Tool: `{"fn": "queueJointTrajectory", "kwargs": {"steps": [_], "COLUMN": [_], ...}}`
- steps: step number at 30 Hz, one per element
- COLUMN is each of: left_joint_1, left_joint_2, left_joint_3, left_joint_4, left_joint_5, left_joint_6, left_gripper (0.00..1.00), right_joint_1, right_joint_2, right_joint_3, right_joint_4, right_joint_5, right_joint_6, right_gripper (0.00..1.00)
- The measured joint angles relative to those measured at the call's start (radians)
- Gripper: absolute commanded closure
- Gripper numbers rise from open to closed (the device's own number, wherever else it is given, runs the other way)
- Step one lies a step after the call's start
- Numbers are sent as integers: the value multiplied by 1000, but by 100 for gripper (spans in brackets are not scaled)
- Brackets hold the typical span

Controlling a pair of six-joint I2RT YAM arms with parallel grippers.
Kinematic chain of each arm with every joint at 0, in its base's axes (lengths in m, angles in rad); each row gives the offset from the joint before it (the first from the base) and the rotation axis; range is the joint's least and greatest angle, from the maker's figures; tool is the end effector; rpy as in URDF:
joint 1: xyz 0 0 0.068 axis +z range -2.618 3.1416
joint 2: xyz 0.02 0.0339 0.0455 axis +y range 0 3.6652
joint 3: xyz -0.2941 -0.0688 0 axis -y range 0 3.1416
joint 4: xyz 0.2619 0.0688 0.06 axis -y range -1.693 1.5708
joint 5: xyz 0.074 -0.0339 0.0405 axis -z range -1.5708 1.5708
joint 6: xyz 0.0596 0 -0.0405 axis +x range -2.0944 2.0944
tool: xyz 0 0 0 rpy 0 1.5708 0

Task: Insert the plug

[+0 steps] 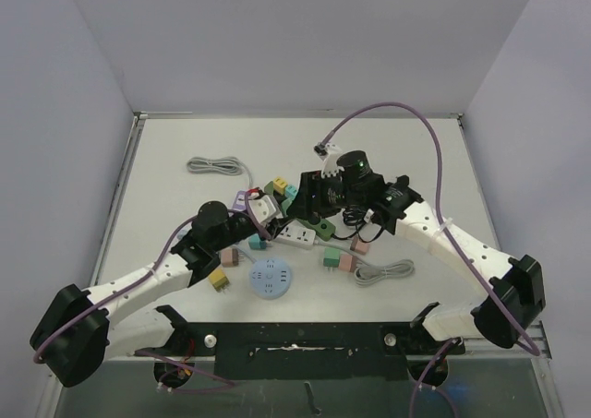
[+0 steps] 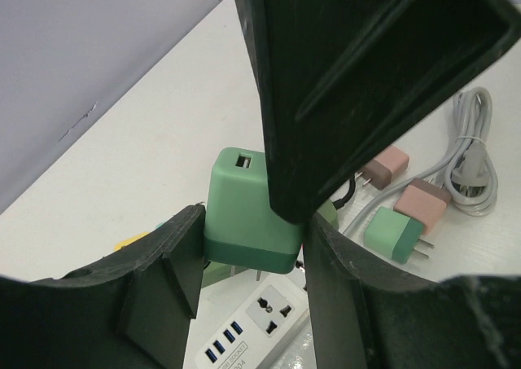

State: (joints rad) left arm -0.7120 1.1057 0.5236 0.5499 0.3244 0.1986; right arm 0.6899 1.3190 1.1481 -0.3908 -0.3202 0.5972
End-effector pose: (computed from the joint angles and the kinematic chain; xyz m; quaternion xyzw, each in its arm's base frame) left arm 0.1922 -0.1910 0.2783 0.4127 0.5873 -0.2865 0.6346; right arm 0.2391 0.2217 0.3434 -0.1170 0.8597 0.3980 0.2980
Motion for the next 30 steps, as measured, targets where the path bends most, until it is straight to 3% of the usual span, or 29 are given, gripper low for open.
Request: {"fn": "queueJointTrajectory", "kwargs": {"steps": [12, 17, 19, 22, 24, 30], "left_joint_1": [-2, -2, -2, -2, -3, 0], "left_joint_2": [21, 21, 21, 19, 12, -80], "left_joint_3": [0, 0, 0, 0, -1, -25], "left_joint_4": [-45, -53, -55, -55, -51, -39], "left_joint_5": [-3, -10, -14, -26, -43, -201], "left_joint_6": [23, 23, 19, 8, -8, -175], "left_gripper": [69, 66, 61, 40, 34, 30], "right_joint_1": [25, 32, 32, 32, 31, -15], "right_joint_2": [97, 125, 131, 132, 132, 128], "right_joint_3": [24, 24, 24, 24, 24, 10], "right_joint_4": [-18, 14, 24, 29, 31, 45], "right_joint_5": [11, -3, 0, 2, 9, 16], "right_joint_6": [22, 59, 68, 73, 66, -60], "right_gripper": [57, 68, 77, 91, 96, 100]}}
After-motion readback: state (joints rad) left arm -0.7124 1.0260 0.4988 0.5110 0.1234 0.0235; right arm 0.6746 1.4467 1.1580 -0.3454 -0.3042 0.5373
